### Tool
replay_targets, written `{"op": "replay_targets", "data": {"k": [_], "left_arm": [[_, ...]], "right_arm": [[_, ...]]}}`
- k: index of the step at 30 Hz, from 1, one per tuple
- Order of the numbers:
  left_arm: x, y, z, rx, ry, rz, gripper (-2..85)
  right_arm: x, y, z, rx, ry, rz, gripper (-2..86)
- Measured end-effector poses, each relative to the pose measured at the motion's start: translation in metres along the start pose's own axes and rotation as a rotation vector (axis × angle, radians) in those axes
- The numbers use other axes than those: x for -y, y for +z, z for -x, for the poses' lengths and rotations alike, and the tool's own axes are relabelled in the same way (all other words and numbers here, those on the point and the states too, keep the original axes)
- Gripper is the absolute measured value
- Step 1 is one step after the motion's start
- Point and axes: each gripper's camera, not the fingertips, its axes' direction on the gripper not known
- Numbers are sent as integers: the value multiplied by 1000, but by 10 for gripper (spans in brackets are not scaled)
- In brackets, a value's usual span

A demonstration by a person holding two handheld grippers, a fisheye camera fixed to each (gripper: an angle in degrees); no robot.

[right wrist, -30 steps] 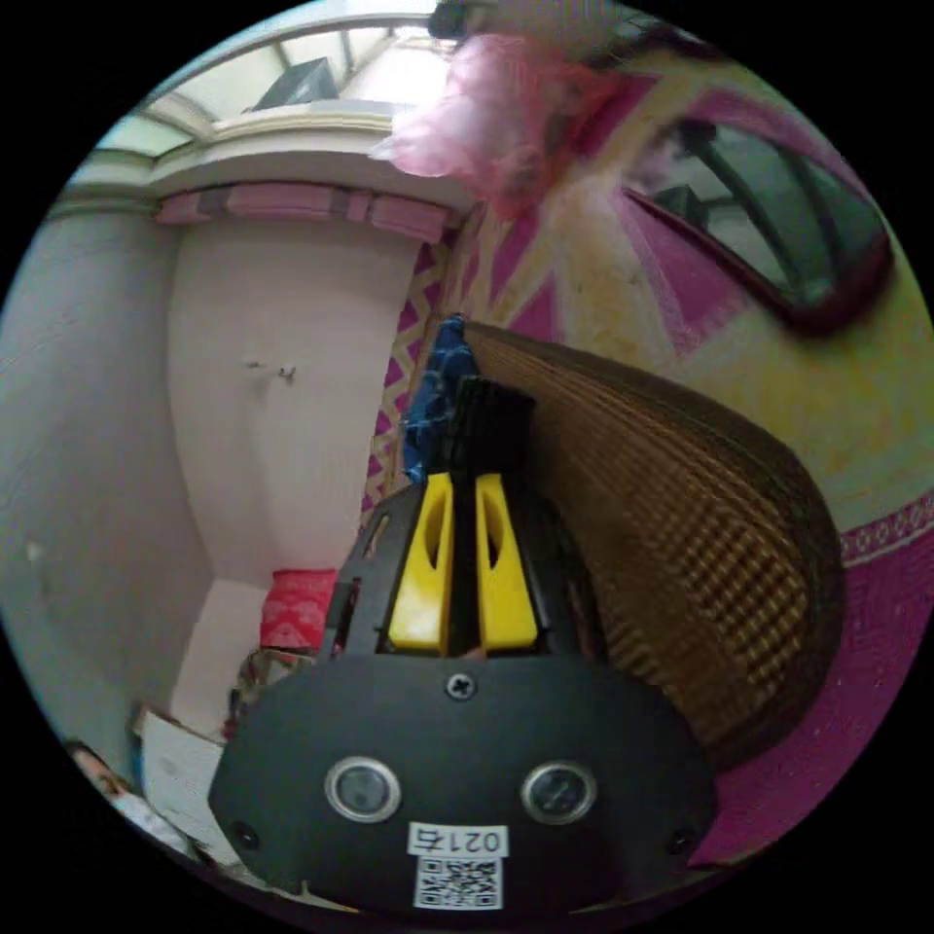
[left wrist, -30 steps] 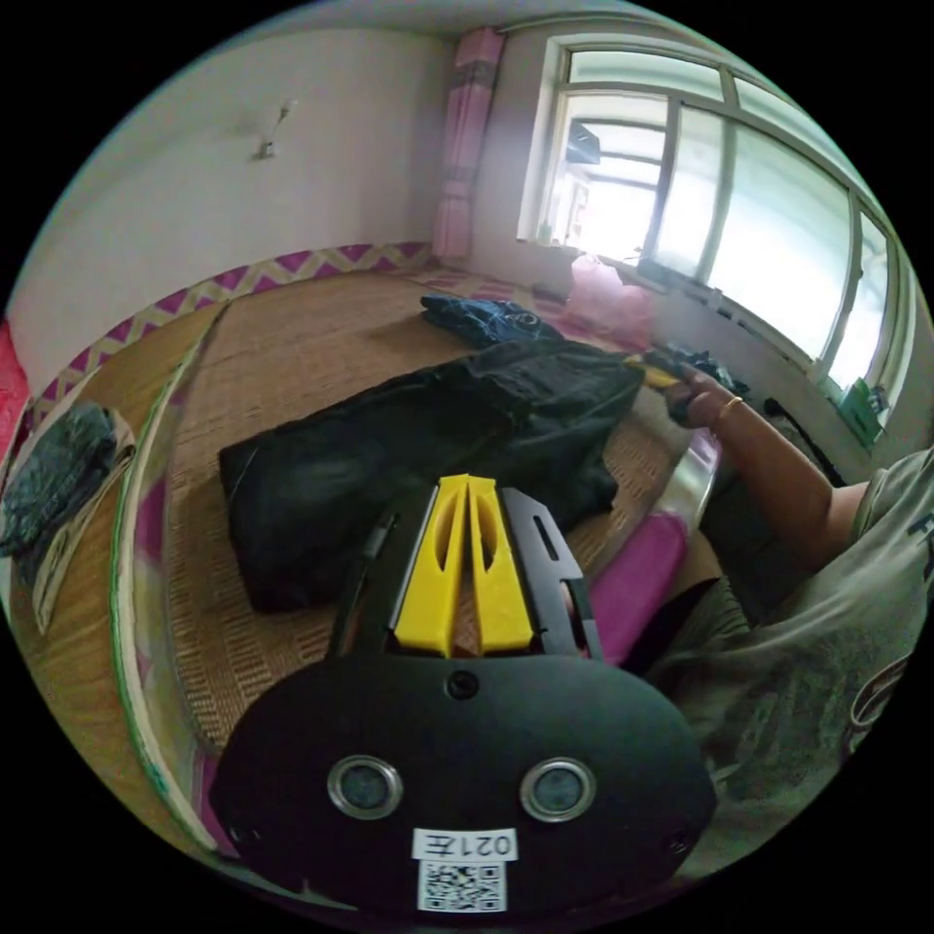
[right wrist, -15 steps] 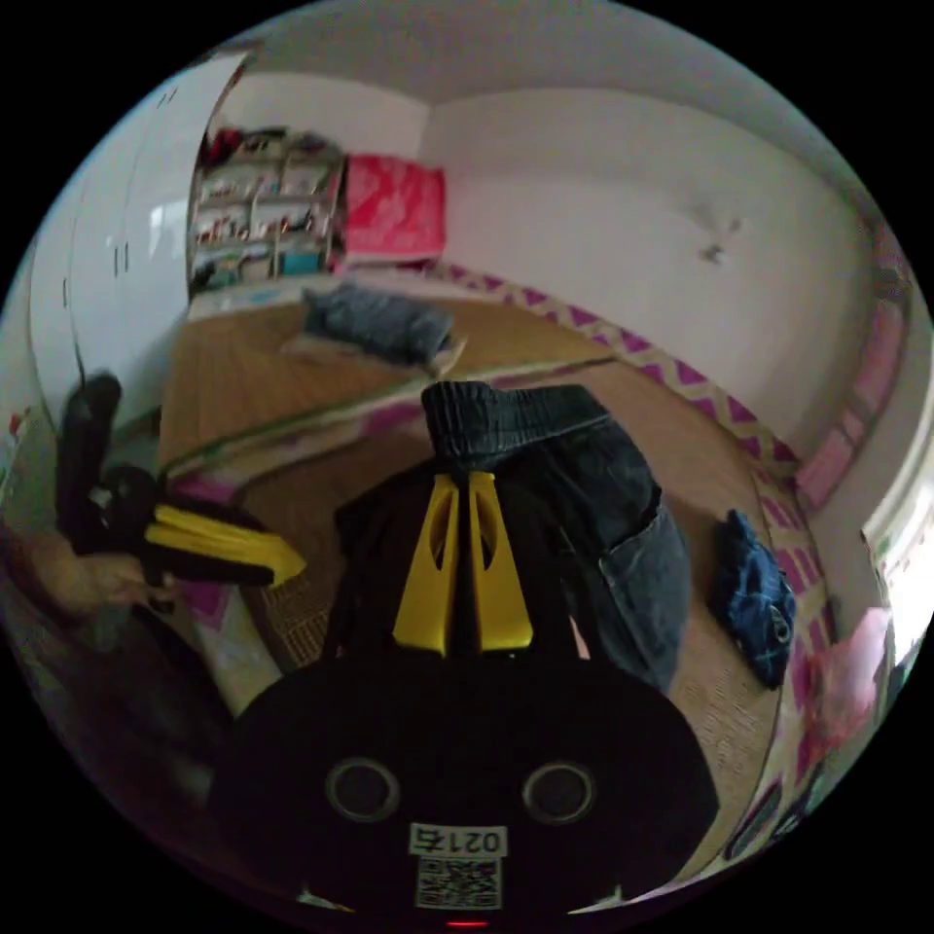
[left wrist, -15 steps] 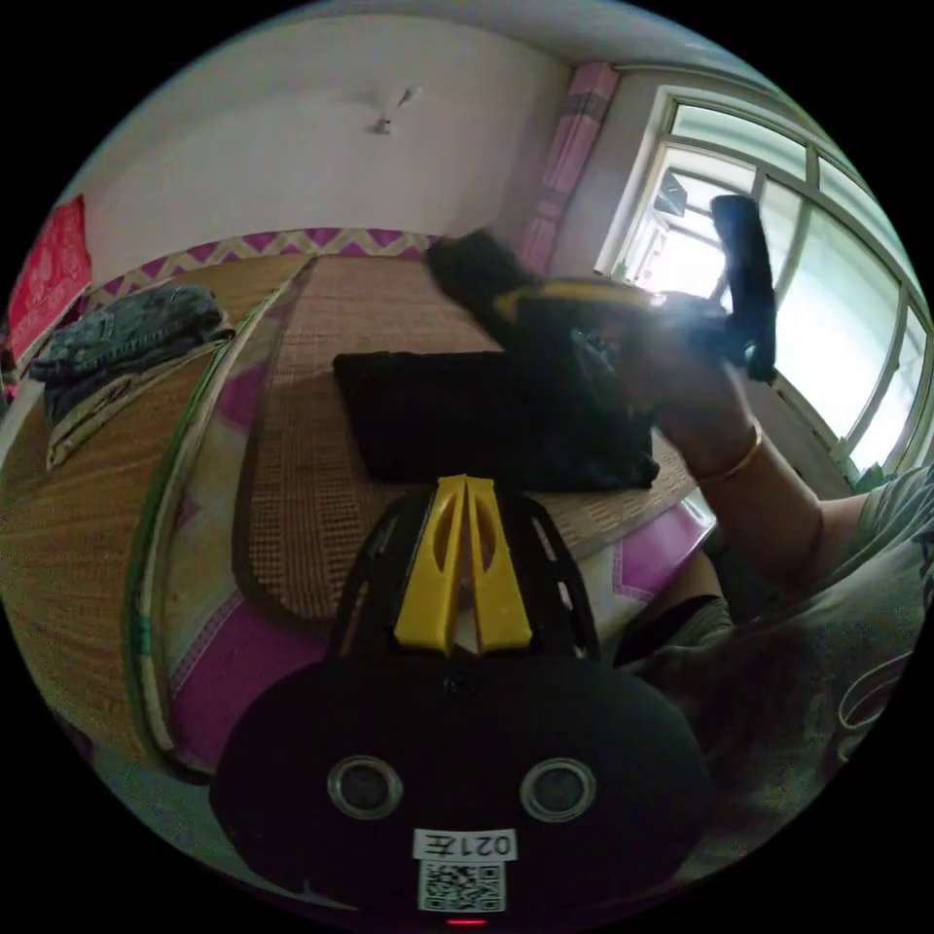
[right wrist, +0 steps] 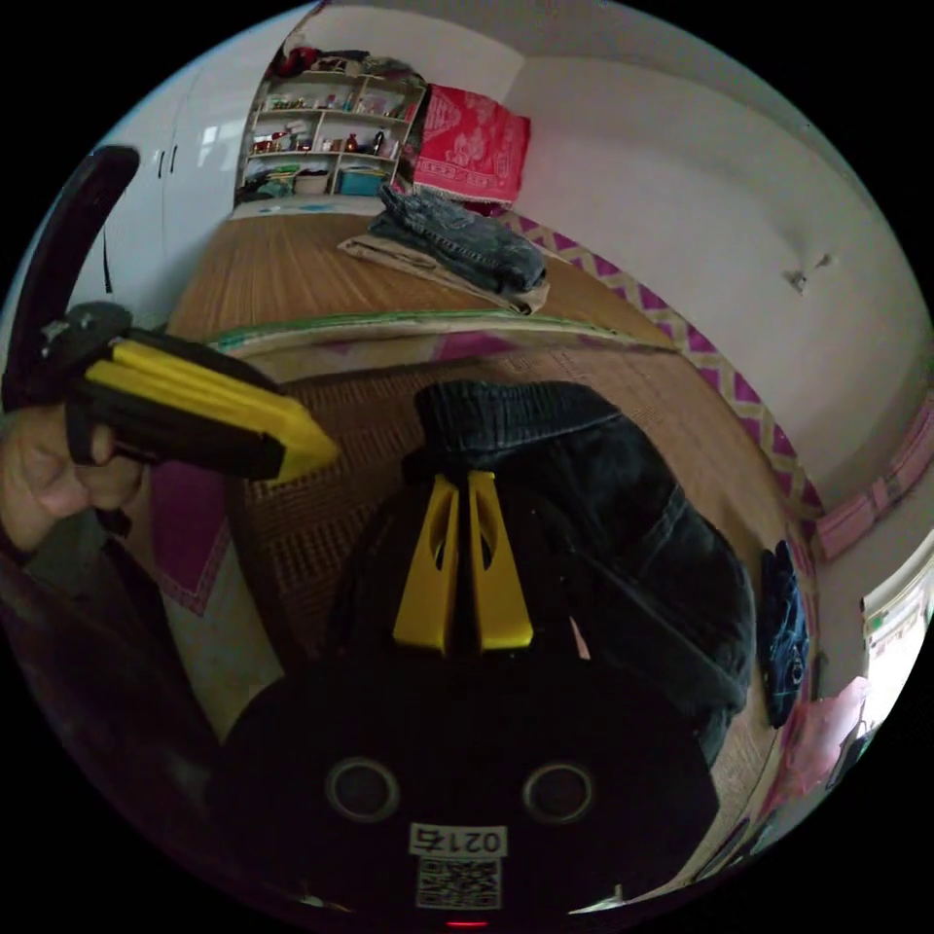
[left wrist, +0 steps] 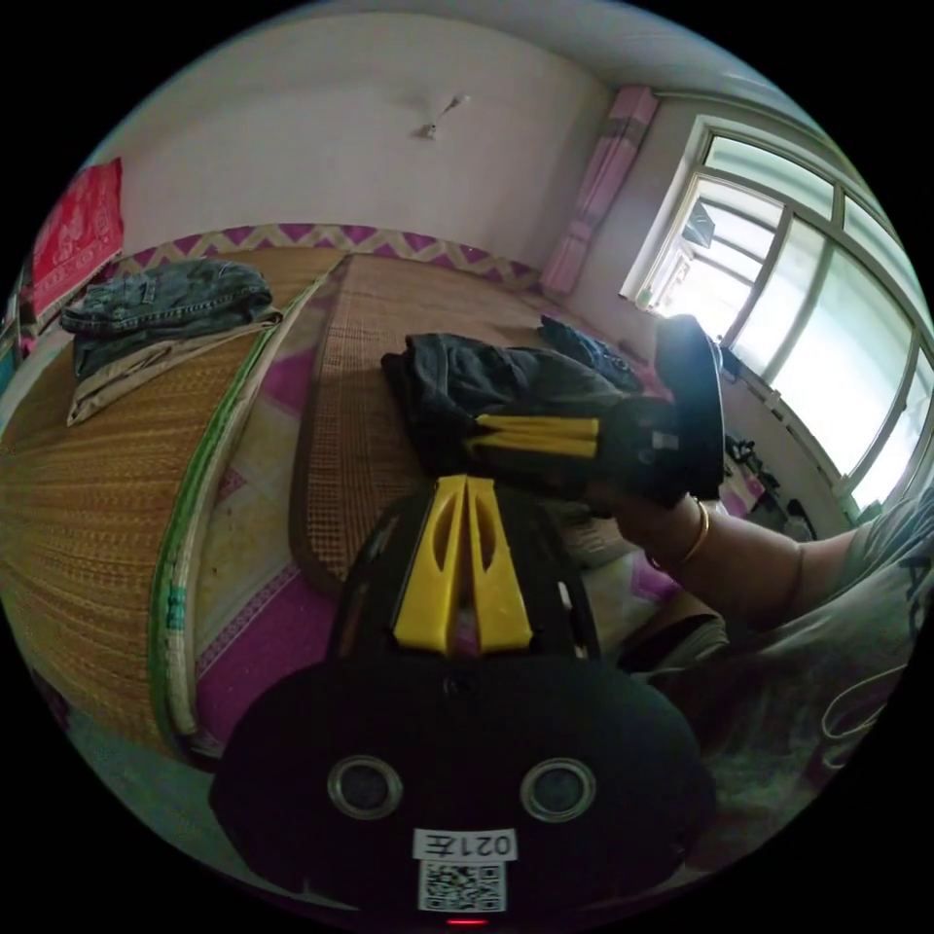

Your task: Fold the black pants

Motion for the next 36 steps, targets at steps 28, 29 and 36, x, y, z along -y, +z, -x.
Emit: {"op": "replay_targets", "data": {"k": [28,29,36], "left_arm": [[186,73,163,91,-31,104,6],[189,62,180,53,-86,73,17],[214,59,285,-202,-260,174,90]], "right_arm": [[-202,-6,-253,-40,516,141,59],[-212,-17,-270,4,570,117,61],[-294,-19,-396,250,839,89,110]]}}
